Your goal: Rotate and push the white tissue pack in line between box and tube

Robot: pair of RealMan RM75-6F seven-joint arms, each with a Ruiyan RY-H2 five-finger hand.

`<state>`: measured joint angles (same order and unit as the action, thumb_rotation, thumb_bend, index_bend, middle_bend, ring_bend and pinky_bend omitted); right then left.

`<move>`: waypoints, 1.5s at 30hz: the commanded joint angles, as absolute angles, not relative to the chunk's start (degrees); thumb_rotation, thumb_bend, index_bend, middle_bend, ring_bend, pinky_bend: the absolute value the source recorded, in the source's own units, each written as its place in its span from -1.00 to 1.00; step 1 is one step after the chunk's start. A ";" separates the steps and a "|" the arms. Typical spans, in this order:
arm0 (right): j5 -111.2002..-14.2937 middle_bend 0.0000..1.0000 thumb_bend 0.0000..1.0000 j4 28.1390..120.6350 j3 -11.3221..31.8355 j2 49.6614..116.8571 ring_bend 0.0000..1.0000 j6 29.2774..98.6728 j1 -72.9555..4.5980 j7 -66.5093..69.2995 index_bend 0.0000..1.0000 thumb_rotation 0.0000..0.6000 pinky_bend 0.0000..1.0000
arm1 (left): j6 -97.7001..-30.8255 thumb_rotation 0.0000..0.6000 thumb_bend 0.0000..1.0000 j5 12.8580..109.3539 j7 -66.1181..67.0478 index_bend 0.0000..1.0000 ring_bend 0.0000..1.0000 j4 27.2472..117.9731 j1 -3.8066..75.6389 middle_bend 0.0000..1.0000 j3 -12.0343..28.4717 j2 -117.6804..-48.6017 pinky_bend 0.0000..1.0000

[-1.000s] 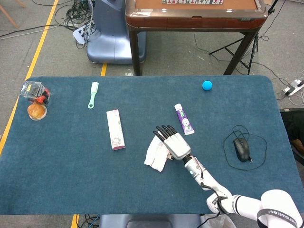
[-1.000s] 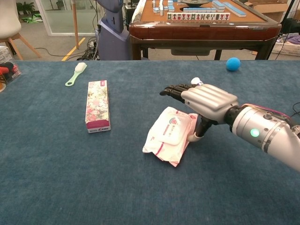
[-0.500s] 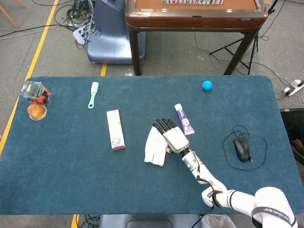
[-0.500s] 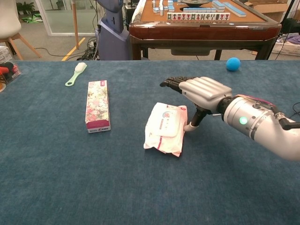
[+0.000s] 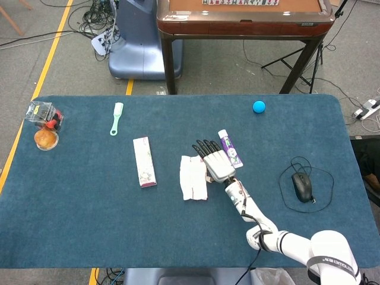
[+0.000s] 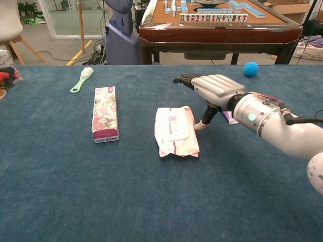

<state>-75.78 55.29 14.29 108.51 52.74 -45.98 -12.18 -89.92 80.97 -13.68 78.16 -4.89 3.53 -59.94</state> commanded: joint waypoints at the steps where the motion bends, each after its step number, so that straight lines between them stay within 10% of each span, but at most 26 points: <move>1: -75.08 -0.98 -1.00 53.92 14.96 109.22 -1.00 52.38 -46.74 -11.57 -1.00 1.00 -0.78 | -89.77 1.00 -0.33 80.86 -13.83 -0.12 -0.48 78.08 -4.92 -0.27 3.54 -59.95 -0.16; 45: -81.84 -0.98 -1.00 66.48 6.83 107.89 -1.00 56.46 -44.12 -12.18 -1.00 1.00 -0.79 | -89.20 1.00 -0.33 80.26 -14.81 -0.12 -0.48 76.76 -5.65 -0.27 3.52 -60.52 -0.16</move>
<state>-81.89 66.60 6.86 107.76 56.54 -44.11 -12.16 -89.19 80.27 -14.80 76.77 -5.65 3.52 -60.52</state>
